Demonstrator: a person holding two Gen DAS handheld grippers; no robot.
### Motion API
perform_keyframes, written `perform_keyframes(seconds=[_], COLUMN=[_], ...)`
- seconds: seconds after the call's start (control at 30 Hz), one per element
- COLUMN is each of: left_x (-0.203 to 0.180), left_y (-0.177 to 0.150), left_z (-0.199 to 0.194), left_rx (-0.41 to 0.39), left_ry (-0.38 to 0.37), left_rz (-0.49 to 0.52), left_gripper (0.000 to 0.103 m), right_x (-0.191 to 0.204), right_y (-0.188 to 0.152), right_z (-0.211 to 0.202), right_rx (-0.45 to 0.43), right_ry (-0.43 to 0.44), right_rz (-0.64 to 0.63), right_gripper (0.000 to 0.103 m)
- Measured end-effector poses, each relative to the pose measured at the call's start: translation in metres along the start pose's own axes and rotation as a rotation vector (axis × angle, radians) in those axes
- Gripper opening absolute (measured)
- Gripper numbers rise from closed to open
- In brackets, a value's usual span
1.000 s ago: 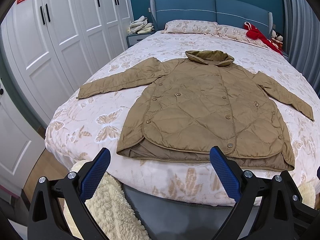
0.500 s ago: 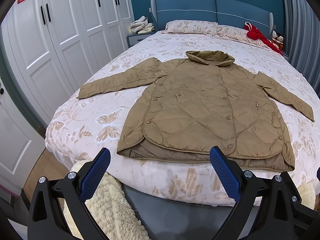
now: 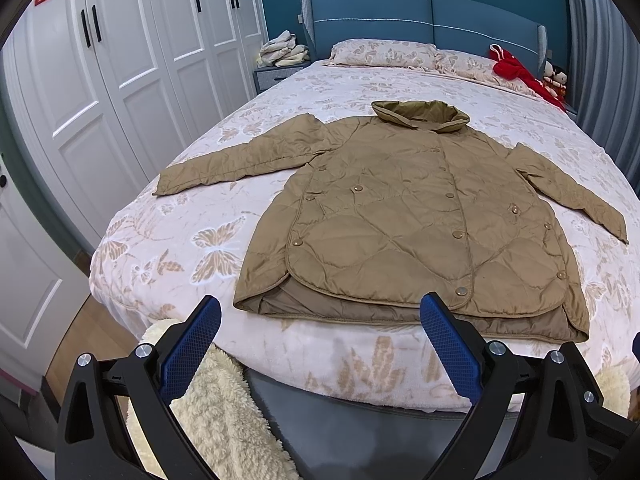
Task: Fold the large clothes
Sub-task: 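Grasp the jacket sleeve with the right gripper and lift it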
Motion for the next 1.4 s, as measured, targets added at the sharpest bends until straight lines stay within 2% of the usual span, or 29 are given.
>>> perform_keyframes(seconds=[0.43, 0.6, 0.7, 0.9, 1.07, 1.13, 1.17, 1.27, 1.4], left_x=[0.000, 0.000, 0.002, -0.002, -0.007, -0.009, -0.011, -0.014, -0.019], left_y=[-0.002, 0.008, 0.018, 0.046, 0.069, 0.076, 0.080, 0.090, 0.102], left_z=[0.011, 0.029, 0.042, 0.073, 0.107, 0.121, 0.129, 0.149, 0.174], left_rx=[0.021, 0.033, 0.043, 0.057, 0.087, 0.101, 0.108, 0.115, 0.135], left_ry=[0.011, 0.010, 0.005, -0.002, -0.021, -0.024, -0.023, 0.006, 0.024], left_rz=[-0.002, 0.005, -0.008, -0.017, -0.034, -0.041, -0.044, -0.046, -0.035], left_gripper=[0.098, 0.098, 0.098, 0.098, 0.098, 0.098, 0.098, 0.098, 0.098], right_x=[-0.001, -0.023, -0.052, -0.143, -0.231, -0.261, -0.277, -0.316, -0.358], right_y=[0.007, 0.026, 0.048, 0.115, 0.169, 0.185, 0.192, 0.206, 0.216], right_z=[0.019, 0.043, 0.065, 0.125, 0.198, 0.225, 0.239, 0.275, 0.310], right_rx=[0.031, 0.050, 0.056, 0.027, 0.019, 0.016, 0.015, 0.018, 0.008], right_ry=[0.027, 0.056, 0.067, 0.014, 0.020, 0.006, -0.011, -0.046, -0.080], right_rz=[0.004, 0.056, 0.126, 0.283, 0.494, 0.563, 0.593, 0.682, 0.785], right_gripper=[0.098, 0.098, 0.098, 0.098, 0.098, 0.093, 0.087, 0.078, 0.078])
Point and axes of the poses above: each gripper's, at about its wrist camera, not at the fingertips, and z roughly the way its jaws point, x to its left, y to its top, the point moved 9 cm from there along z, roughly the way its jaws point, and after that the axes turned 12 degrees about z, right-handed, at the moved point
